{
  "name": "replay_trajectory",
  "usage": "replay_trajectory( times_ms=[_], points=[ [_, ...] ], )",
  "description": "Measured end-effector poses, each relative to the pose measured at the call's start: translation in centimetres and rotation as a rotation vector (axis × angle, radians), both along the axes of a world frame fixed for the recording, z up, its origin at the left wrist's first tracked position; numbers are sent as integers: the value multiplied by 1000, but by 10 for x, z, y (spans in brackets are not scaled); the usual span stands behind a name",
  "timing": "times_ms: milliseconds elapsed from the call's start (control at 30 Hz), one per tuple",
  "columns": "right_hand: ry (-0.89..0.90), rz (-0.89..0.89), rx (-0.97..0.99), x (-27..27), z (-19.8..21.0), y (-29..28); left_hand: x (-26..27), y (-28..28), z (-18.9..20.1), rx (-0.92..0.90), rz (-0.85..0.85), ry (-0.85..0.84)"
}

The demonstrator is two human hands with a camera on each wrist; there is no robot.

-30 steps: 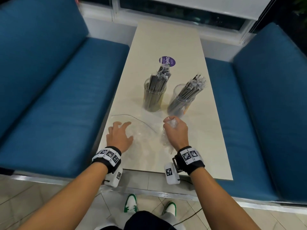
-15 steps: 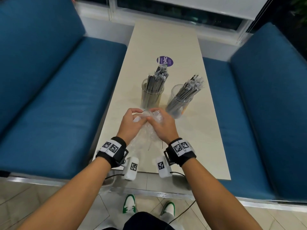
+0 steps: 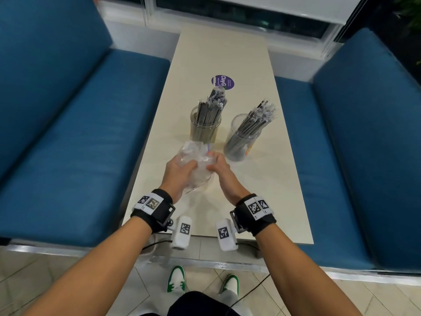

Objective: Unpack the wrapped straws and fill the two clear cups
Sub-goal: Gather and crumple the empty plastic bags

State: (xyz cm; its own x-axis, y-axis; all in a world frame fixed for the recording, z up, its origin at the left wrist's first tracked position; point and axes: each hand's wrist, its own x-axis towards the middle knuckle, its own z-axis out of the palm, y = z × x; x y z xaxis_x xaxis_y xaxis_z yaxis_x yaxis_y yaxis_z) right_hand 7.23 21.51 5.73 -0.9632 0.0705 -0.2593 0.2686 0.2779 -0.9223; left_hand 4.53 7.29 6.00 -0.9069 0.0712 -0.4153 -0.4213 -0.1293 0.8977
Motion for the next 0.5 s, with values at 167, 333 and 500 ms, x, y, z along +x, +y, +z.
replay_trajectory(
  times_ms=[167,333,500],
  points=[
    [227,-11,42,10,5,0,-10,-6,-5,-97,-5,-87],
    [525,-111,303,19,-6,-27,-12,-1,-2,-34,113,-147],
    [515,-49,408,22,-13,-39,-7,-4,-10,67,285,-212]
  ],
)
